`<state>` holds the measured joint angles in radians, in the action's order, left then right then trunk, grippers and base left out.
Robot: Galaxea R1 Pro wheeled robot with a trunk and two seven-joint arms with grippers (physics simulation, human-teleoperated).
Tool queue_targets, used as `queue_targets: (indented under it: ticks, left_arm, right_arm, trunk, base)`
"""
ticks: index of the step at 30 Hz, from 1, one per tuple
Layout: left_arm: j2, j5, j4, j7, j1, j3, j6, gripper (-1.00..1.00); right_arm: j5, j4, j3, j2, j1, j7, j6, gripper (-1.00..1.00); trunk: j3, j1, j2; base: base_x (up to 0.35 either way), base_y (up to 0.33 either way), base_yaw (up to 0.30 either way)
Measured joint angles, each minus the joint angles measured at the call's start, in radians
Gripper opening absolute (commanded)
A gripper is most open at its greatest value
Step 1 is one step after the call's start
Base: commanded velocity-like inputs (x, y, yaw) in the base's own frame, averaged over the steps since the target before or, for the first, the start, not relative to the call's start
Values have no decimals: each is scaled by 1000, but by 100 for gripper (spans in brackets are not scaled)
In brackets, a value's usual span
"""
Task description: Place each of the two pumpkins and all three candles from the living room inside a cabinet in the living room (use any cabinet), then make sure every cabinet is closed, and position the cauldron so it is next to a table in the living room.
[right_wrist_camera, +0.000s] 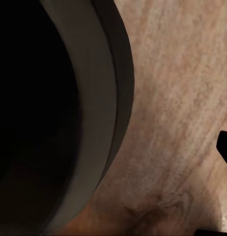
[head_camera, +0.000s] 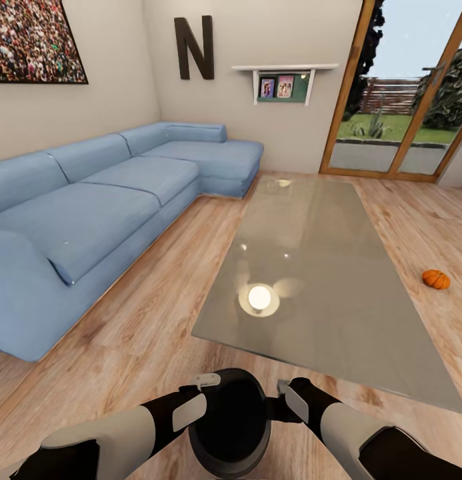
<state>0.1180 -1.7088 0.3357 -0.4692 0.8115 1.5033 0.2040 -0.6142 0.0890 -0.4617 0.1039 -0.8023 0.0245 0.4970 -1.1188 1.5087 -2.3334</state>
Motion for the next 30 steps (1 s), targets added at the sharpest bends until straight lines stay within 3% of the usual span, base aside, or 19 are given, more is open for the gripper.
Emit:
queue_targets:
  ticks: [5,13,30]
  left_arm:
    - [0,0,0,0,0,0,0,100]
    - [-1,0,-1,0,0,0,0,100]
    - [-3,0,-1,0,0,0,0,100]
  right_arm:
    - [-1,0,0,0,0,0,0,100]
    - [0,0,0,0,0,0,0,100]
    - [0,0,0,0,0,0,0,100]
  trunk:
    - [16,-19,35]
    - [16,-19,35]
    - [16,-19,35]
  base:
    - [0,0,0]
    - [-20,0,0]
    - [-282,0,0]
